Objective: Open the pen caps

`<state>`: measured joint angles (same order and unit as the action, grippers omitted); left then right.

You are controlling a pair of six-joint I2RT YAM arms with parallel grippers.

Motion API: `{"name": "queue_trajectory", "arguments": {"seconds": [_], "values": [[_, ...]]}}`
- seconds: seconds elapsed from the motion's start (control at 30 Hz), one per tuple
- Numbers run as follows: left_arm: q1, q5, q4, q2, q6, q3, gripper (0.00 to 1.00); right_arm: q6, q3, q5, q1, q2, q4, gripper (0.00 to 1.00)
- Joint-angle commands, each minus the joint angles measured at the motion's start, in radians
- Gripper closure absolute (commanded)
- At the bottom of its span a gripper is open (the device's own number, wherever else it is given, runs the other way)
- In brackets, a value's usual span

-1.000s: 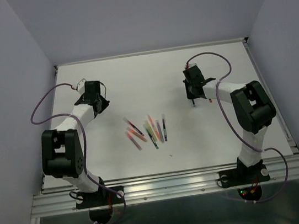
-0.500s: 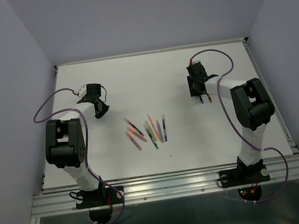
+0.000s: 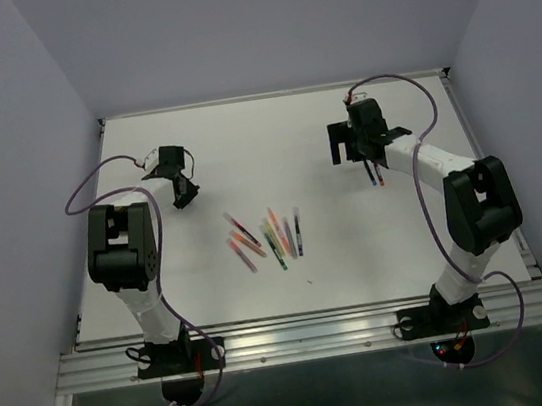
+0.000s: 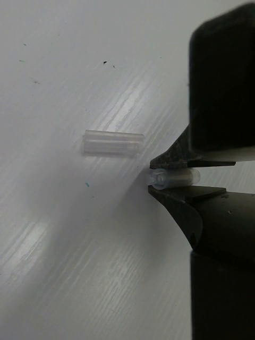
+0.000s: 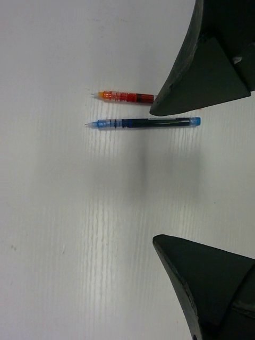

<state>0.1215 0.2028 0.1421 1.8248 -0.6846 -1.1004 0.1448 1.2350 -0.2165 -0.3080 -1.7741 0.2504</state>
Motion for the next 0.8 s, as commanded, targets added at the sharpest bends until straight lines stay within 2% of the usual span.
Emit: {"name": "queue_trajectory", "arguments": {"seconds": [0.0,0.13,0.27,0.4,0.57,0.67,0.77], "values": [[-0.010,0.004,0.007,0.010,0.007,-0.033,0.79,0.009,-0.011,0.092,0.004,0.088,-0.020,0.00],[-0.008,0.006,0.016,0.002,0.013,-0.033,0.73,0.016,-0.022,0.112,0.004,0.116,-0.020,0.00],[-0.008,0.015,0.037,-0.007,0.013,-0.032,0.54,0.025,-0.034,0.127,0.004,0.134,-0.022,0.00],[-0.008,0.010,0.048,-0.025,0.013,-0.030,0.44,0.035,-0.045,0.135,0.004,0.148,-0.022,0.00],[-0.008,0.006,0.057,-0.071,0.014,-0.016,0.38,0.056,-0.063,0.135,0.004,0.169,-0.022,0.00],[-0.008,-0.016,0.057,-0.136,0.020,0.002,0.26,0.091,-0.086,0.170,0.004,0.203,-0.020,0.00],[-0.006,-0.031,0.050,-0.241,0.028,0.027,0.02,0.174,-0.117,0.207,0.004,0.246,-0.034,0.00]]}}
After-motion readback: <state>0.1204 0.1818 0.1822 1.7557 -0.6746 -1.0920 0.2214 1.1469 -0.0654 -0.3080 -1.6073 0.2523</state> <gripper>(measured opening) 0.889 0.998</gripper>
